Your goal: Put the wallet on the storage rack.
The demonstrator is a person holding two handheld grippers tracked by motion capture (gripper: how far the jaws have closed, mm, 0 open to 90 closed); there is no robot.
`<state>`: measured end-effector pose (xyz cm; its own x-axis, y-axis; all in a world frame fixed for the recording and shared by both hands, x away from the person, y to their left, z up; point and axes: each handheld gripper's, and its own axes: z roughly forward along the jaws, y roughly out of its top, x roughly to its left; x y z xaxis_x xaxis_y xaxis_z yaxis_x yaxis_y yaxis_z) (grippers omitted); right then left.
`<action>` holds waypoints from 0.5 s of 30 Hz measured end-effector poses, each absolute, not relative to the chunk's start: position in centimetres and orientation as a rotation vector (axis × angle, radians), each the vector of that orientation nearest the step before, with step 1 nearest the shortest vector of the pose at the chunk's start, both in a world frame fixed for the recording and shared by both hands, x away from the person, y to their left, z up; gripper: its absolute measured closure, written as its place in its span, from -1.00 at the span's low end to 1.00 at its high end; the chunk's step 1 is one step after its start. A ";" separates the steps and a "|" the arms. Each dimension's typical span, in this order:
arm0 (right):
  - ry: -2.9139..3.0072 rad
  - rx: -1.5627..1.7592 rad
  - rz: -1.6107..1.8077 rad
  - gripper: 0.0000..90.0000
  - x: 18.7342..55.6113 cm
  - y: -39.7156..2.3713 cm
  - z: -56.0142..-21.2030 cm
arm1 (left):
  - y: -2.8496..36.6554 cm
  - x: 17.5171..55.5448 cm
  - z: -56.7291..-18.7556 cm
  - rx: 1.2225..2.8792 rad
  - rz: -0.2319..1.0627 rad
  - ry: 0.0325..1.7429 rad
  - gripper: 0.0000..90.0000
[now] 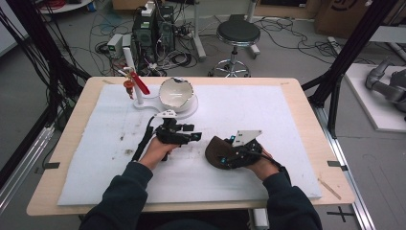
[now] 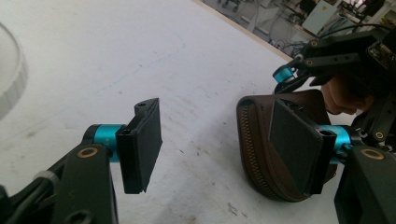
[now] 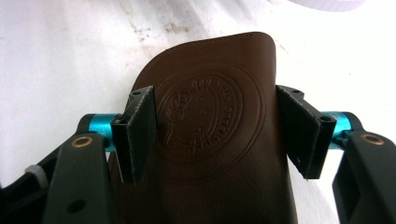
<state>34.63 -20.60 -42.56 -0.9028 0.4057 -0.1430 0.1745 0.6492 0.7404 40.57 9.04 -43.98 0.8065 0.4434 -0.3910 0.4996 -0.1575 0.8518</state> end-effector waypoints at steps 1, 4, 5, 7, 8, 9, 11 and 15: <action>2.576 0.460 1.105 -0.26 34.7 -20.4 -42.5 | 9.0 40.6 -44.0 1.785 -0.066 0.727 -0.23; 2.581 0.440 1.102 -0.26 34.8 -20.0 -42.5 | 8.8 40.6 -44.3 1.775 -0.103 0.712 -0.19; 2.583 0.438 1.103 -0.26 34.8 -19.8 -42.5 | 8.8 40.6 -44.3 1.775 -0.103 0.712 -0.15; 2.588 0.432 1.108 -0.26 34.9 -19.5 -42.4 | 8.6 40.7 -44.6 1.751 -0.157 0.694 -0.07; 2.588 0.428 1.108 -0.26 34.9 -19.4 -42.4 | 8.2 40.6 -44.8 1.759 -0.170 0.677 -0.04; 2.586 0.419 1.110 -0.26 35.0 -19.3 -42.4 | 8.0 40.7 -44.9 1.771 -0.175 0.677 -0.04; 2.593 0.413 1.114 -0.26 35.1 -18.9 -42.4 | 7.8 40.7 -45.1 1.777 -0.184 0.677 -0.05; 2.597 0.408 1.125 -0.26 35.2 -18.6 -42.4 | 7.4 40.8 -45.4 1.793 -0.204 0.685 -0.06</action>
<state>35.19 -18.64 -42.44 -0.9204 0.3639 -0.1431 0.1445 0.6565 0.7404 40.76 7.42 -45.39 0.8148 0.3466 -0.4648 0.5443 -0.1810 0.8191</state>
